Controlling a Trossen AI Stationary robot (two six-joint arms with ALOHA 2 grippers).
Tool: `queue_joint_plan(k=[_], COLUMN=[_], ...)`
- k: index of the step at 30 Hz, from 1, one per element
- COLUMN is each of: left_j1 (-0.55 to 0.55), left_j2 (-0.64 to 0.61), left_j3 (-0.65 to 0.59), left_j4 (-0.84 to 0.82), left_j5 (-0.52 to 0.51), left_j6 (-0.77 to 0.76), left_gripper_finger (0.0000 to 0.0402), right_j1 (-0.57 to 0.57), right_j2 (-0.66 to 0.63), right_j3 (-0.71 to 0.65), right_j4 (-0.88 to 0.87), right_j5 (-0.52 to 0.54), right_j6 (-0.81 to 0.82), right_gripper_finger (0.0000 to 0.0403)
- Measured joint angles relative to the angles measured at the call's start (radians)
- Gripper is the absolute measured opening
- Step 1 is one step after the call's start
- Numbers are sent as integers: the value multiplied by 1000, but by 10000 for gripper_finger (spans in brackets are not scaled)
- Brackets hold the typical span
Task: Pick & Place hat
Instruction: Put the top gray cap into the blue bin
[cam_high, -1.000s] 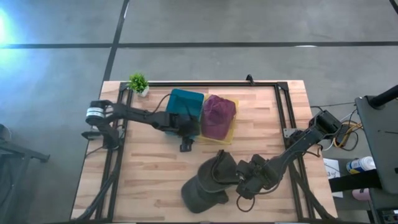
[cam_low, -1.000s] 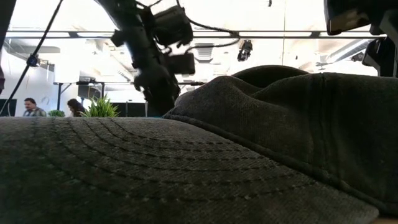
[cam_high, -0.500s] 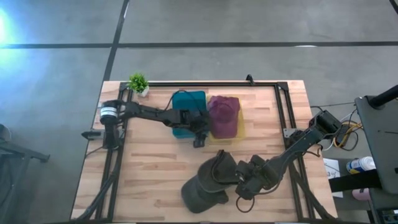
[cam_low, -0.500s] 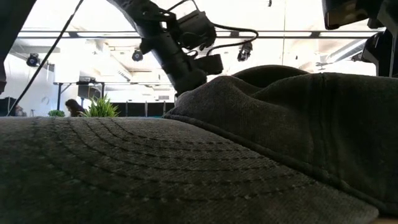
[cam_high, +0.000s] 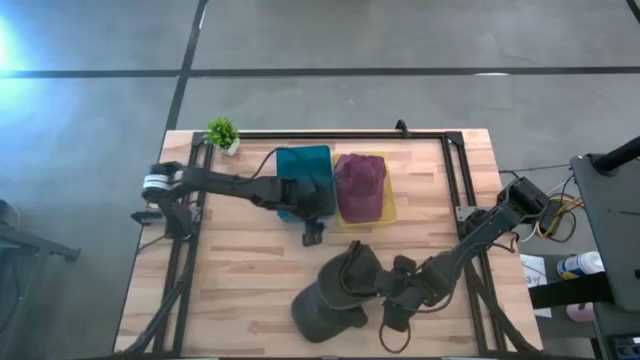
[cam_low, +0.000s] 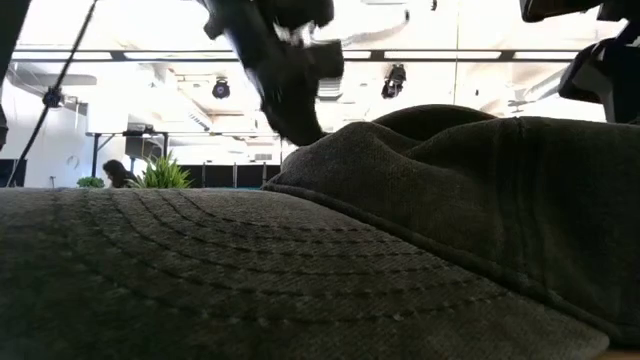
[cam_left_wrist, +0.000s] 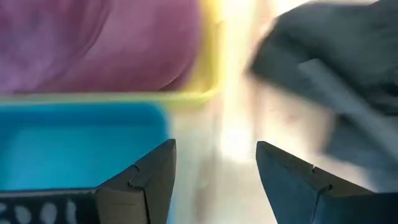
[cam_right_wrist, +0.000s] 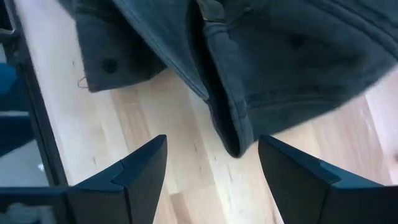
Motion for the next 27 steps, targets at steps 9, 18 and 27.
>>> queue_joint_plan(k=[9, 18, 27], left_j1=[-238, -369, -379], left_j2=[-77, -67, -64], left_j3=[-5, -139, -234], left_j4=[-39, 91, 350], left_j5=[30, -11, -49], left_j6=[89, 8, -27], left_gripper_finger=[216, 216, 216], right_j1=[-1, -23, -27], right_j2=[1, 35, 163], right_j3=[-87, -204, -111], right_j4=[177, 414, 450], right_j5=[27, 79, 14], right_j6=[-180, -244, -254], right_gripper_finger=[247, 247, 246])
